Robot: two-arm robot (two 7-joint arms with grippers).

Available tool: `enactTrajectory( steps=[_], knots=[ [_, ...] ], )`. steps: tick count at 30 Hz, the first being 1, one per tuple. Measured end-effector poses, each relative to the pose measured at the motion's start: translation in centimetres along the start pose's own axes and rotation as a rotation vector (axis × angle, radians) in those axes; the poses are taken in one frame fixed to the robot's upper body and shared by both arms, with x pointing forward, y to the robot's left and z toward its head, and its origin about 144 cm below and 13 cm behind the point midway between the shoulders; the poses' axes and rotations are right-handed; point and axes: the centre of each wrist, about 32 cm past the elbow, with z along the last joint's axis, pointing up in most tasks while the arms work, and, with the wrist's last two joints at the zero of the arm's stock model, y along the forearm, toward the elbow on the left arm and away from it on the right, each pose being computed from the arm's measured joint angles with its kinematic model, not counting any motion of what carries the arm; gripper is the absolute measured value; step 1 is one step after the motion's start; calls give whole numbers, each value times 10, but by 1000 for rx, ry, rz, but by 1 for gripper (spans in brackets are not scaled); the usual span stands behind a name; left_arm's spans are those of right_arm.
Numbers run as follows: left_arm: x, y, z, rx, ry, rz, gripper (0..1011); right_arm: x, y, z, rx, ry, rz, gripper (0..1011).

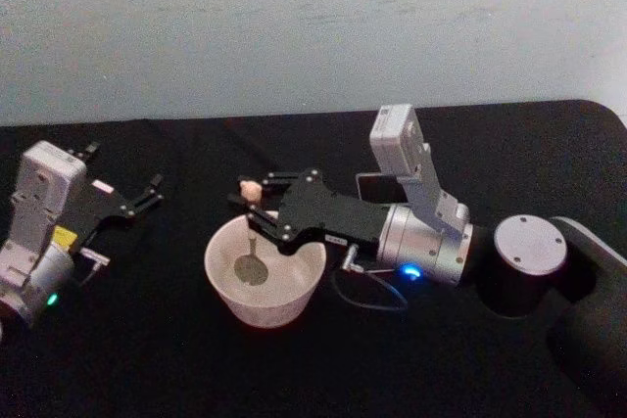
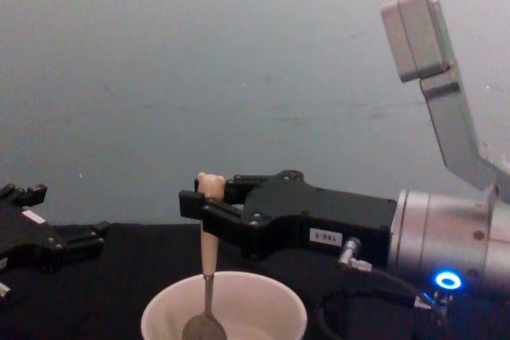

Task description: Pick up the stirring spoon with one hand, stir inside the cup, then place it back in its original position.

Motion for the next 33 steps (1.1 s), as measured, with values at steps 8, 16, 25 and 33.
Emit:
enactTrajectory(
  steps=[8,16,25,33],
  knots=[
    [0,0,0,0,0,0,1001,12,0,-2,-7,-9,-43,212],
    [0,0,0,0,0,0,1001,17,-7,-3,-8,-9,-80,212],
    [0,0,0,0,0,0,1001,15,-18,-3,-17,-8,-93,212],
    [0,0,0,0,0,0,1001,10,-31,-1,-17,3,-97,212]
  ],
)
